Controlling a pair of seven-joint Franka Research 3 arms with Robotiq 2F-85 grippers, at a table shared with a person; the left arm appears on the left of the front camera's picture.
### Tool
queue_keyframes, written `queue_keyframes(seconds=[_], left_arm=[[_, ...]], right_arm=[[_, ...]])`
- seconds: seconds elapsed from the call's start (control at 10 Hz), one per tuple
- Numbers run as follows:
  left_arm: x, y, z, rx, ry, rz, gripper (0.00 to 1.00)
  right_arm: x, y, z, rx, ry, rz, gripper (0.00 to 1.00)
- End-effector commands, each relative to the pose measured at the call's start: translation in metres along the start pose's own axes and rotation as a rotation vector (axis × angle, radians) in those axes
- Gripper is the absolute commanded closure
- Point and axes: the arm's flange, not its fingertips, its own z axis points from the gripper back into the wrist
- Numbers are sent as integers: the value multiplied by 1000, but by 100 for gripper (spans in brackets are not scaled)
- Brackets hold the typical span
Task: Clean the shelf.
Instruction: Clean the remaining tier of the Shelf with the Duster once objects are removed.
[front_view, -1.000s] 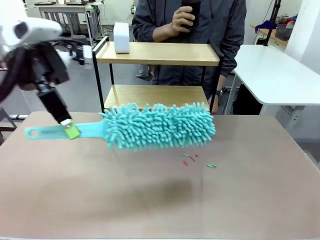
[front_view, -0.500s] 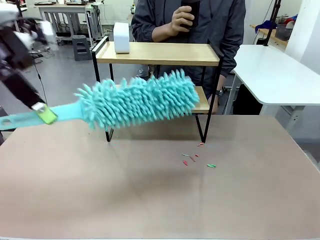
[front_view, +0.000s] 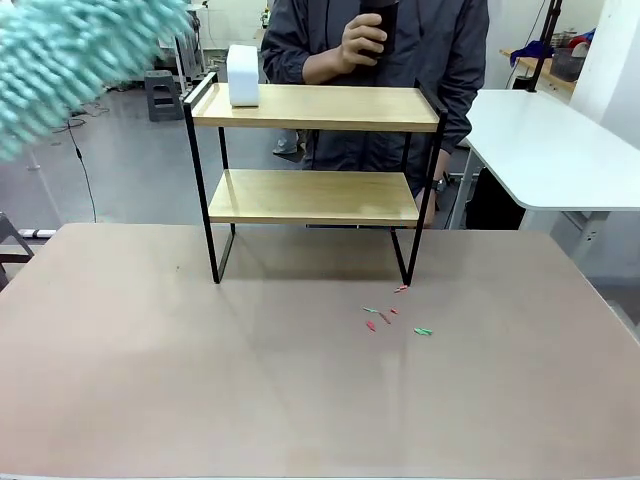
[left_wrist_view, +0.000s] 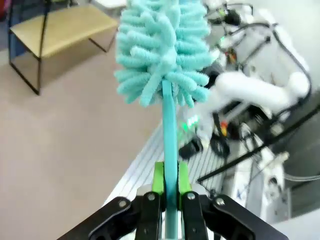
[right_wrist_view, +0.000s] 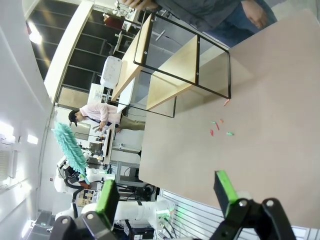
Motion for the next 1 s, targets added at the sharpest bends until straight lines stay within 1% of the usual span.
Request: queue_keyframes(seconds=[0.0, 0.1, 0.2, 0.3, 0.4, 0.5, 0.6, 0.9], left_arm=[[-17, 32, 22, 120, -297, 194, 88], [-15, 57, 31, 174, -339, 375, 88], [-14, 81, 40, 206, -344, 493, 88], [-10, 106, 43, 220, -335, 580, 88], [-4, 130, 38, 232, -290, 640, 88], [3, 145, 29, 224, -242, 674, 88], [-32, 122, 43, 262, -286, 583, 88], [-32, 122, 43, 262, -286, 583, 88]], right_arm=[[1, 2, -1, 19, -13, 24, 0], [1, 2, -1, 19, -13, 24, 0], [1, 2, -1, 19, -13, 24, 0], [1, 2, -1, 19, -13, 24, 0], [1, 2, -1, 19, -13, 24, 0], [1, 2, -1, 19, -13, 24, 0], [1, 2, -1, 19, -13, 24, 0], [1, 2, -1, 19, -13, 24, 0]])
